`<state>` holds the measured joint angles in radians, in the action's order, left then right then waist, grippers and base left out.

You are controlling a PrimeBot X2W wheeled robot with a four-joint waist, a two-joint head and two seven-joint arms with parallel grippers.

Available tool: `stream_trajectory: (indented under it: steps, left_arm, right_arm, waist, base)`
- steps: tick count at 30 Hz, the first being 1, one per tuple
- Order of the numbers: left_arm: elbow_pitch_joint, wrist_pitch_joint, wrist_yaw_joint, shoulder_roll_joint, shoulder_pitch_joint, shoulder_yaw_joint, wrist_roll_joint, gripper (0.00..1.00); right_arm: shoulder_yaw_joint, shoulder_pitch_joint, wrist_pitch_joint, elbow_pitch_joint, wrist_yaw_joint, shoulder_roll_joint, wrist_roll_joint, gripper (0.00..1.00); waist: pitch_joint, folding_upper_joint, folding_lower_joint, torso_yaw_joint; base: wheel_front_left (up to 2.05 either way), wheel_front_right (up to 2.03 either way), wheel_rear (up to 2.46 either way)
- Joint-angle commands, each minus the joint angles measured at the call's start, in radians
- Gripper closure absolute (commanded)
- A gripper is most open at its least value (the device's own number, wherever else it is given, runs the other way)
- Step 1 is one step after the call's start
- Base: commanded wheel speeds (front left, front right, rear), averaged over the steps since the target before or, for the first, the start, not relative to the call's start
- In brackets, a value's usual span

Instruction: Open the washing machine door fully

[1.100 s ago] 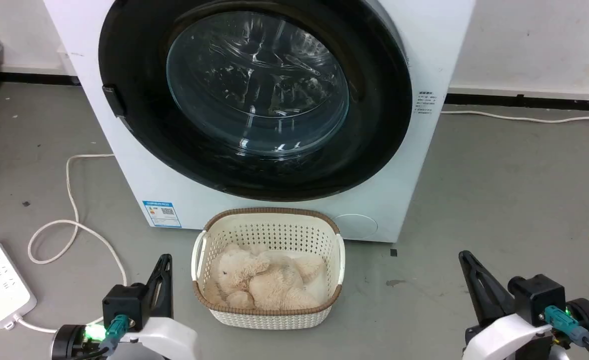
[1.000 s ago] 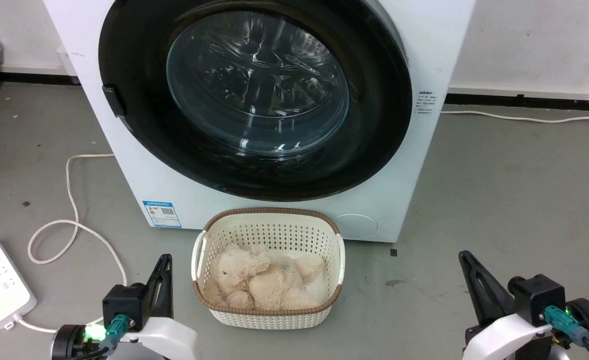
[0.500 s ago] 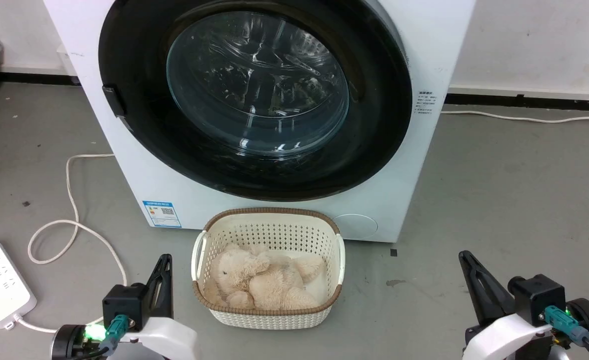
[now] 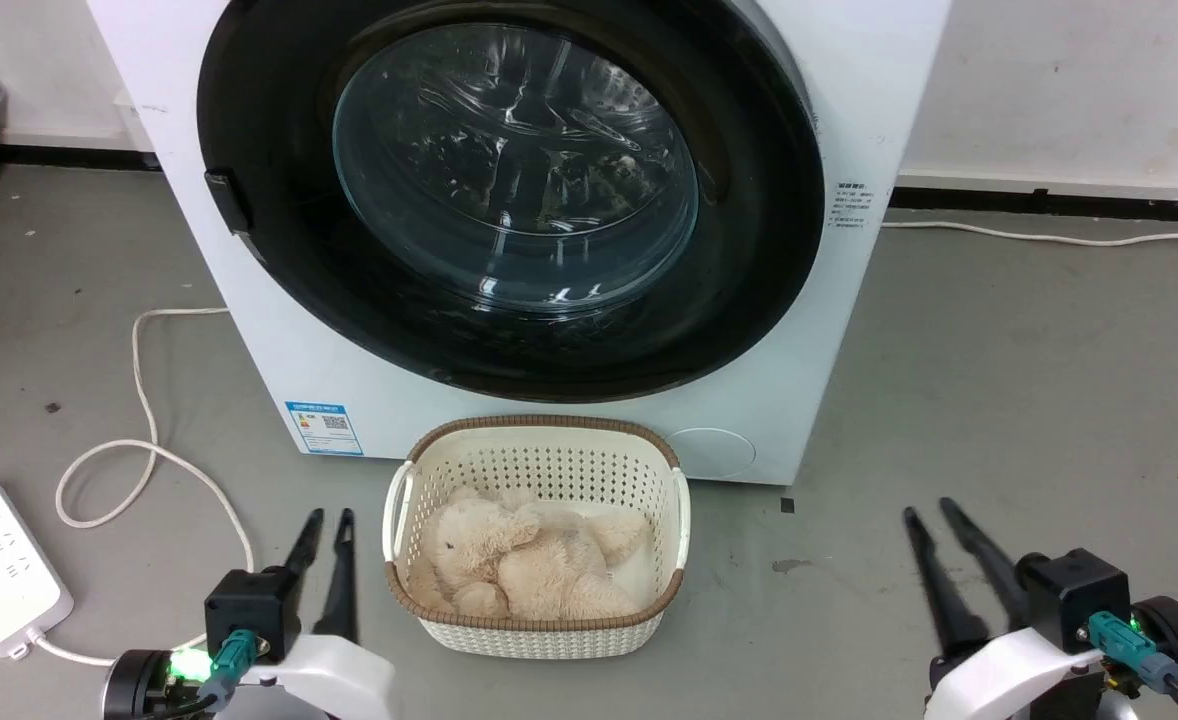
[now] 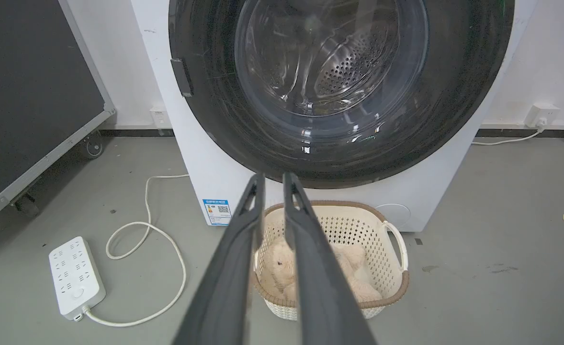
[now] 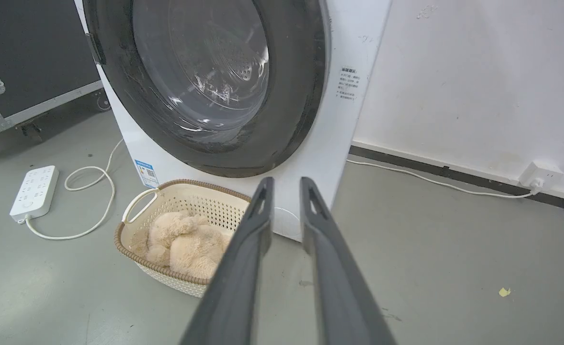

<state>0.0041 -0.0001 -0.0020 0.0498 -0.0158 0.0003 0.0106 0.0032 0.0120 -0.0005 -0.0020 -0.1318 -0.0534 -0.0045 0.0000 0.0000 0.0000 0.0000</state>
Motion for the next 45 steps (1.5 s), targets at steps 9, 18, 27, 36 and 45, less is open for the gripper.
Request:
stream_trajectory:
  steps: [9, 18, 27, 36, 45]
  left_arm:
    - [-0.001, -0.019, 0.001, 0.001, -0.003, -0.001, -0.001, 0.00]
    - [-0.010, -0.044, 0.002, 0.002, 0.005, -0.005, 0.002, 0.00]
    - [-0.023, -0.063, 0.003, 0.002, 0.024, -0.007, 0.004, 0.00]
    - [-0.038, -0.082, 0.002, 0.003, 0.053, -0.010, 0.007, 0.00]
    - [-0.050, -0.100, 0.002, 0.003, 0.078, -0.012, 0.012, 0.00]
  right_arm:
    - [-0.001, -0.001, -0.019, 0.001, 0.000, 0.000, 0.011, 0.00]
    - [0.001, -0.017, -0.044, -0.011, 0.000, 0.001, 0.003, 0.00]
    - [-0.003, -0.076, -0.051, -0.020, 0.000, -0.006, 0.011, 0.00]
    - [-0.018, -0.172, -0.023, -0.033, 0.000, -0.024, 0.059, 1.00]
    - [-0.059, -0.309, 0.041, -0.008, 0.000, -0.021, 0.163, 1.00]
  waist:
    - [0.002, 0.0000, 0.0000, 0.000]
    - [0.030, 0.0000, 0.0000, 0.009]
    - [0.079, 0.0000, 0.0000, 0.018]
    - [0.130, 0.0000, 0.0000, 0.034]
    - [0.179, 0.0000, 0.0000, 0.054]
  base:
    - [0.00, 0.00, 0.00]
    - [0.00, 0.00, 0.00]
    - [0.00, 0.00, 0.00]
    - [0.00, 0.00, 0.00]
    - [0.00, 0.00, 0.00]
